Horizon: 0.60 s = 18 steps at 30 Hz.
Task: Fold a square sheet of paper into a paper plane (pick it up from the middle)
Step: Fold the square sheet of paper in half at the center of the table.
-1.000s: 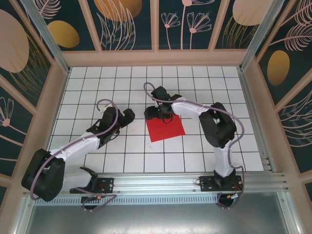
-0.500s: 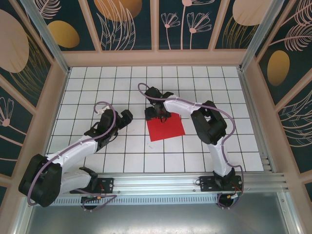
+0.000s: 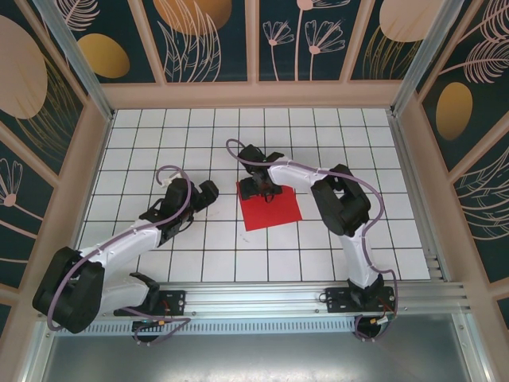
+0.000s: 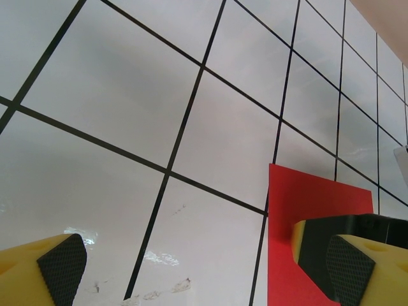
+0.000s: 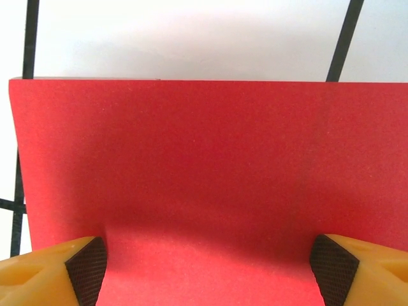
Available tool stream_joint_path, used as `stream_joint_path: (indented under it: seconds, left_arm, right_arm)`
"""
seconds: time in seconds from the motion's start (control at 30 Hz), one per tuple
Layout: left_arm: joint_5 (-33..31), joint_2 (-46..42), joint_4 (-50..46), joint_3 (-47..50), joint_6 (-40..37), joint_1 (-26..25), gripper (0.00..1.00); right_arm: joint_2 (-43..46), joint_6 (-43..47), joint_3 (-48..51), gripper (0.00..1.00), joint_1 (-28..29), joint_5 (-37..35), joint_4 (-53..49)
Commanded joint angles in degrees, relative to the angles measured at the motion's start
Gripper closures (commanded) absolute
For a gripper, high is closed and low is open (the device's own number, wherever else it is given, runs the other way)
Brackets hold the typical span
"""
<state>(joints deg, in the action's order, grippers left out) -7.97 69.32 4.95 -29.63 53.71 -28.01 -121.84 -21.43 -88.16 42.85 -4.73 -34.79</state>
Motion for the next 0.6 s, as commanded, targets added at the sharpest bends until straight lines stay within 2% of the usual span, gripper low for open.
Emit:
stream_joint_path:
  seconds: [0.0, 0.47, 0.57]
  left_arm:
    - [1.1, 0.3, 1.8, -1.2, -1.2, 0.3, 0.01]
    - [6.3, 4.4, 4.4, -2.4, -1.6, 0.4, 0.02]
    - [6.7, 4.9, 4.8, -2.5, -1.6, 0.3, 0.02]
  right_arm:
    - [-1.1, -0.2, 4.4, 0.13, -0.2, 2.3, -0.9]
    - [6.6, -7.3, 16.1, 0.19, -0.5, 3.6, 2.5]
    - [7.8, -7.5, 16.4, 0.19, -0.5, 6.1, 3.2]
